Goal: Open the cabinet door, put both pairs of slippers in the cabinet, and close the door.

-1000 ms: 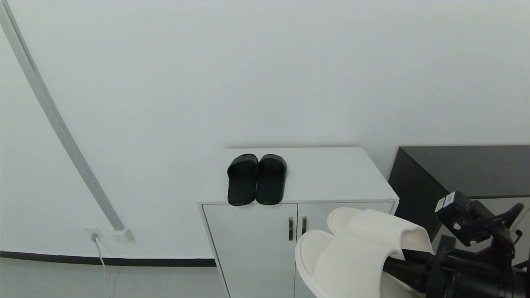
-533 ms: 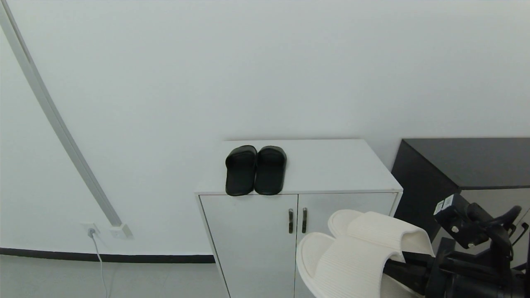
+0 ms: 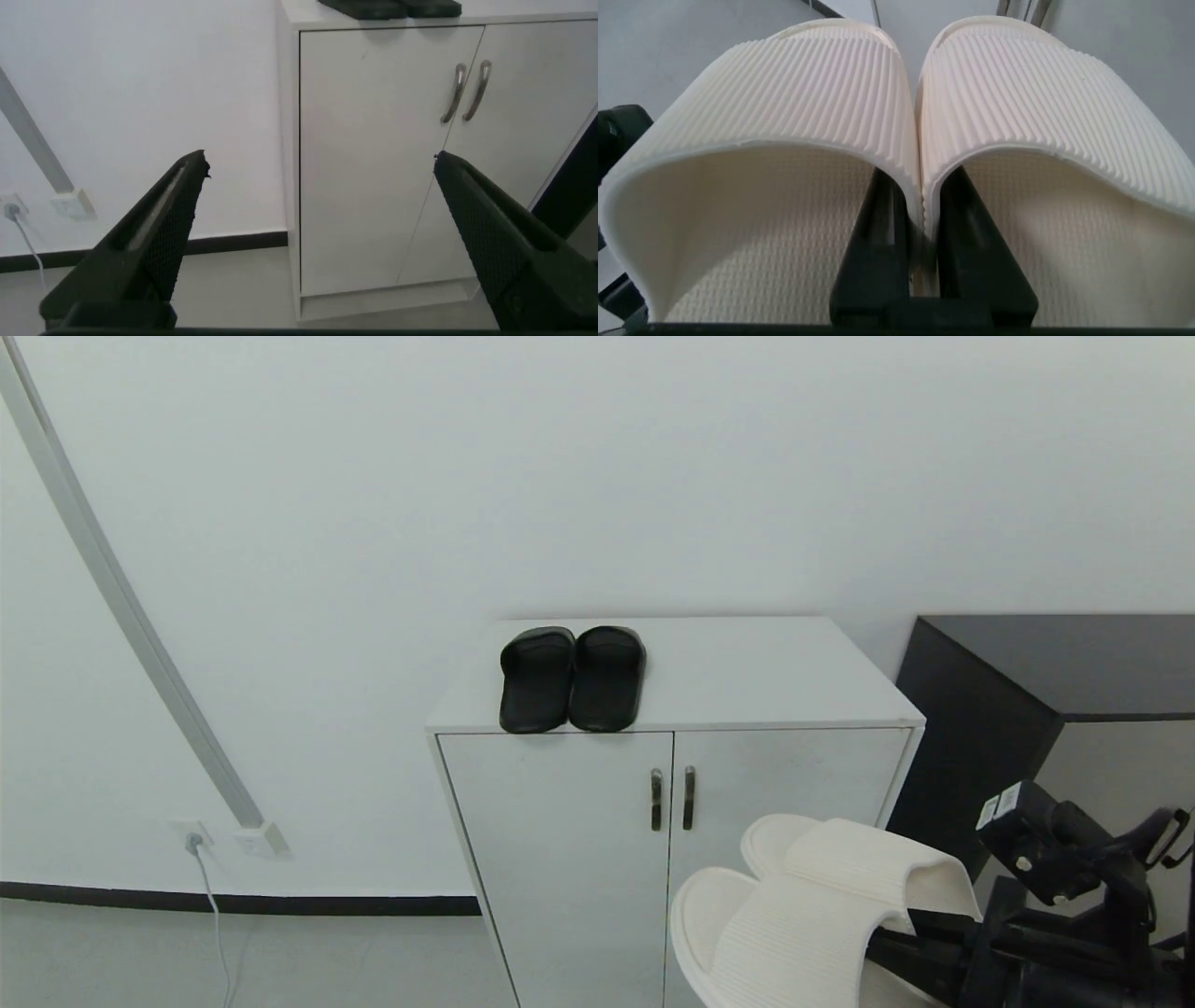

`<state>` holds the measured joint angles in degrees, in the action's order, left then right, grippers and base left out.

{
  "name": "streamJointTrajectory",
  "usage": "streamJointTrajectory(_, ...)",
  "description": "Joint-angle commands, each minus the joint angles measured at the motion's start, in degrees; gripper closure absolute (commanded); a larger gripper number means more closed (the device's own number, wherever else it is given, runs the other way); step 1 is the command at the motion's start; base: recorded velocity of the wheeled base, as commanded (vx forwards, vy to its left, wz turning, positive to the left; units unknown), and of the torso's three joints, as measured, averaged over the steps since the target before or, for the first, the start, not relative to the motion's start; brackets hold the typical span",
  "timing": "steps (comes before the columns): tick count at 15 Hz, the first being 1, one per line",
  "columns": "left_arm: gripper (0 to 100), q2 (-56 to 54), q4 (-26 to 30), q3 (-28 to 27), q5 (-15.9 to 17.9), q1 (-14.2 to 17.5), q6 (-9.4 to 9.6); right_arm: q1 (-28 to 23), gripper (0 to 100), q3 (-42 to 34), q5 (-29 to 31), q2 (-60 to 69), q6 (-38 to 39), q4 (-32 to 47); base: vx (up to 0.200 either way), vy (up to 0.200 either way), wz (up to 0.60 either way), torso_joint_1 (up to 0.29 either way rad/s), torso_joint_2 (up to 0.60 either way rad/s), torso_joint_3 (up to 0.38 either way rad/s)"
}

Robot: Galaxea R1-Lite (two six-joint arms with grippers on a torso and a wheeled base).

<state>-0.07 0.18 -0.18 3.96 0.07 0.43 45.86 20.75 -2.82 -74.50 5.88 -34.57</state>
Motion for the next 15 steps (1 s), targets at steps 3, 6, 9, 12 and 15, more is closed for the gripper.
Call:
streamJointTrajectory(3, 0, 0.1, 0.0, 0.0, 0.0, 0.0, 0.01, 0.0, 100, -0.2, -0.1, -0.1, -0.5, -0.1, 0.0, 0.0, 0.0, -0.22, 0.54, 0.323)
streamJointTrajectory(6, 0, 0.1, 0.0, 0.0, 0.0, 0.0, 0.01, 0.0, 100, -0.2, -0.1, -0.1, -0.5, -0.1, 0.0, 0.0, 0.0, -0.201, 0.52, 0.317)
streamJointTrajectory(9, 0, 0.1, 0.0, 0.0, 0.0, 0.0, 0.01, 0.1, 100, -0.4, -0.1, 0.0, -0.6, -0.1, 0.0, 0.0, 0.0, -0.177, 0.5, 0.32)
streamJointTrajectory(12, 0, 0.1, 0.0, 0.0, 0.0, 0.0, 0.01, 0.2, 100, -0.4, -0.1, -0.2, -0.6, -0.1, 0.0, 0.0, 0.0, -0.158, 0.49, 0.33)
streamJointTrajectory(15, 0, 0.1, 0.0, 0.0, 0.0, 0.0, 0.01, 0.3, 100, -0.5, -0.1, -0.2, -0.6, -0.1, 0.0, 0.0, 0.0, -0.141, 0.47, 0.325)
